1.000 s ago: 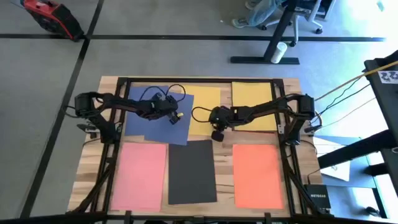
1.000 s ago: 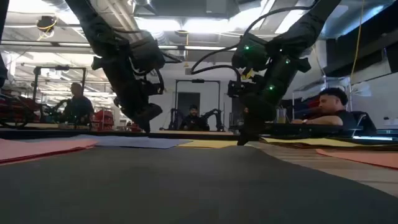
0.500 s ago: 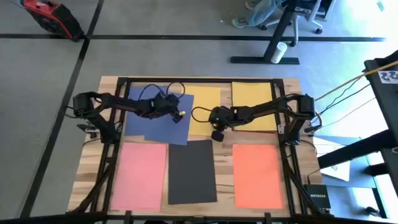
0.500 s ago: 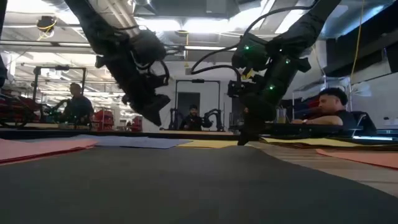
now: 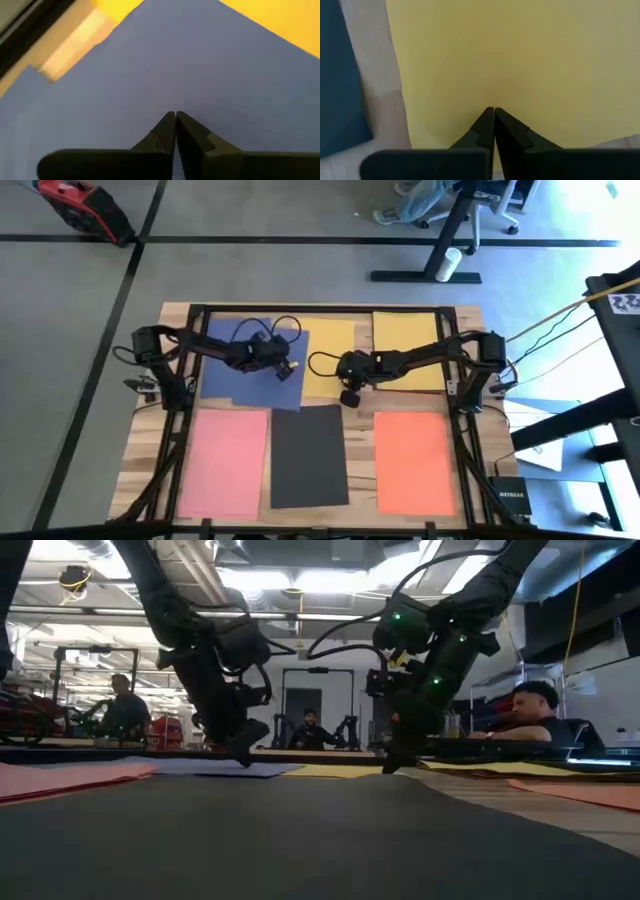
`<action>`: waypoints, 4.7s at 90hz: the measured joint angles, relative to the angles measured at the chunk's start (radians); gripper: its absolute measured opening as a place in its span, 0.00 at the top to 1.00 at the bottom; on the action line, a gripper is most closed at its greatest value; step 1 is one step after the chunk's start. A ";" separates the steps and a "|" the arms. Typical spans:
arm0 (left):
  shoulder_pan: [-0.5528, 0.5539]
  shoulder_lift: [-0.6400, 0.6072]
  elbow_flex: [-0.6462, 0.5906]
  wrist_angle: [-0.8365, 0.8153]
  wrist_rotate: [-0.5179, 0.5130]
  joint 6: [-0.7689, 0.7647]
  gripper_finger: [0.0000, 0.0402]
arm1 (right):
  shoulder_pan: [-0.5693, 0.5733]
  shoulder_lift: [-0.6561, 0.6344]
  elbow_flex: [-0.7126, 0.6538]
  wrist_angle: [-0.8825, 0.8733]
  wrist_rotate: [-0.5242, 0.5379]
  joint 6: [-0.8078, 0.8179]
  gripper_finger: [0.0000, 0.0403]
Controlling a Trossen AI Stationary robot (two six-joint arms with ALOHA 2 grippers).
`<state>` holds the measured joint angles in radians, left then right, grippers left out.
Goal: Organize paper
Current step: Stack the blue paper on top of the other blue paper
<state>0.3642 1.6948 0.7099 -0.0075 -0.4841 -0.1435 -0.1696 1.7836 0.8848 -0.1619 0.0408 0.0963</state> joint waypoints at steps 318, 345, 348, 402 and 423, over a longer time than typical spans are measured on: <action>-0.286 -0.116 0.004 -0.288 0.268 -0.242 1.00 | 0.000 -0.001 0.000 -0.021 -0.001 -0.001 1.00; -0.282 -0.139 0.003 -0.401 0.222 -0.248 1.00 | 0.000 -0.001 0.000 -0.022 -0.001 -0.002 1.00; -0.282 -0.140 0.004 -0.407 0.220 -0.248 1.00 | 0.000 -0.001 0.000 -0.022 -0.001 -0.002 1.00; -0.245 -0.149 0.009 -0.247 0.146 -0.276 1.00 | 0.000 -0.001 0.000 -0.022 -0.001 -0.002 1.00; -0.084 -0.093 0.010 -0.107 0.078 -0.279 1.00 | 0.000 -0.001 0.000 -0.022 -0.001 -0.008 1.00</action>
<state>0.2802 1.6019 0.7197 -0.1140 -0.4065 -0.4226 -0.1696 1.7828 0.8845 -0.1840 0.0402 0.0881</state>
